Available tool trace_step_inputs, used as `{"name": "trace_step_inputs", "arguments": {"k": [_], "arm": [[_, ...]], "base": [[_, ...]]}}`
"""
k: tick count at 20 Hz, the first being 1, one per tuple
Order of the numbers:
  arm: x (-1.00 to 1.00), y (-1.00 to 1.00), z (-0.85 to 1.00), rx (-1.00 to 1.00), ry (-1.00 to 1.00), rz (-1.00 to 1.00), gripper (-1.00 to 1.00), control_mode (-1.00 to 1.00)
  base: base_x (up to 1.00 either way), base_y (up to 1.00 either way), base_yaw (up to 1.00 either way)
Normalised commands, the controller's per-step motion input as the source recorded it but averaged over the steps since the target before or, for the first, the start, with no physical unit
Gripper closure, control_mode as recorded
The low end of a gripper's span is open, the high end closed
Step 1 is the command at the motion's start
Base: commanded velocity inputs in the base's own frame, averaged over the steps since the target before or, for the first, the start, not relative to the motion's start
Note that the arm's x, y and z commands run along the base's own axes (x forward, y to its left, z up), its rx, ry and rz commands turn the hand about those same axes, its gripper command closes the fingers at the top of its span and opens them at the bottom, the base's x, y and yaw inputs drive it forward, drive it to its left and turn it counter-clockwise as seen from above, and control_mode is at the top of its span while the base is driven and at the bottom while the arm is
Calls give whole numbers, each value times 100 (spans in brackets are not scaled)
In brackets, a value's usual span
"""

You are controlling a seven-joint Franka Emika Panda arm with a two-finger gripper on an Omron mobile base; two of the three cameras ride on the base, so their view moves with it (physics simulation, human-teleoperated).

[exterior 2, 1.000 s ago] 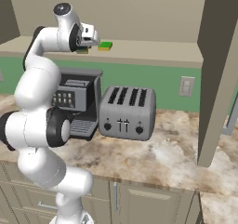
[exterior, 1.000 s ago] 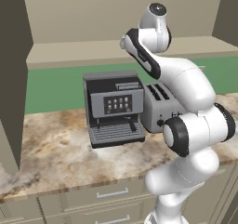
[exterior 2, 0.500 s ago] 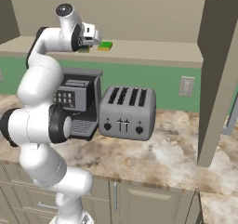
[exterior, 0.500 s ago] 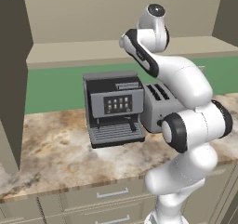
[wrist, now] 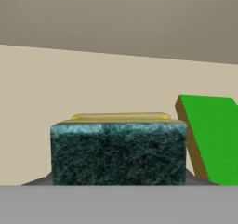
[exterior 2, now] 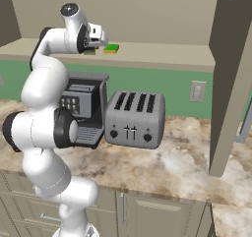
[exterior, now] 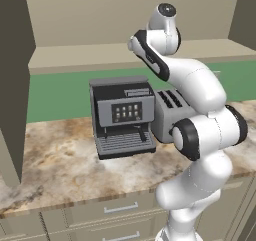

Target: Pick up the sponge and sponge from the sink, and place them back in the cabinet, and close the cabinet doors.

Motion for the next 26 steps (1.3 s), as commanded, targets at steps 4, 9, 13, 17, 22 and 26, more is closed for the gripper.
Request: {"name": "trace_step_inputs", "arguments": {"k": [4, 9, 13, 17, 22, 26], "arm": [[0, 0, 0, 0, 0, 0, -100, -100], [0, 0, 0, 0, 0, 0, -100, -100], [0, 0, 0, 0, 0, 0, -100, -100], [0, 0, 0, 0, 0, 0, -100, -100], [-9, 0, 0, 0, 0, 0, -100, -100], [-27, 0, -2, 0, -3, 0, -100, -100]], "base": [[0, 0, 0], [0, 0, 0], [0, 0, 0], [0, 0, 0], [0, 0, 0], [0, 0, 0]]}}
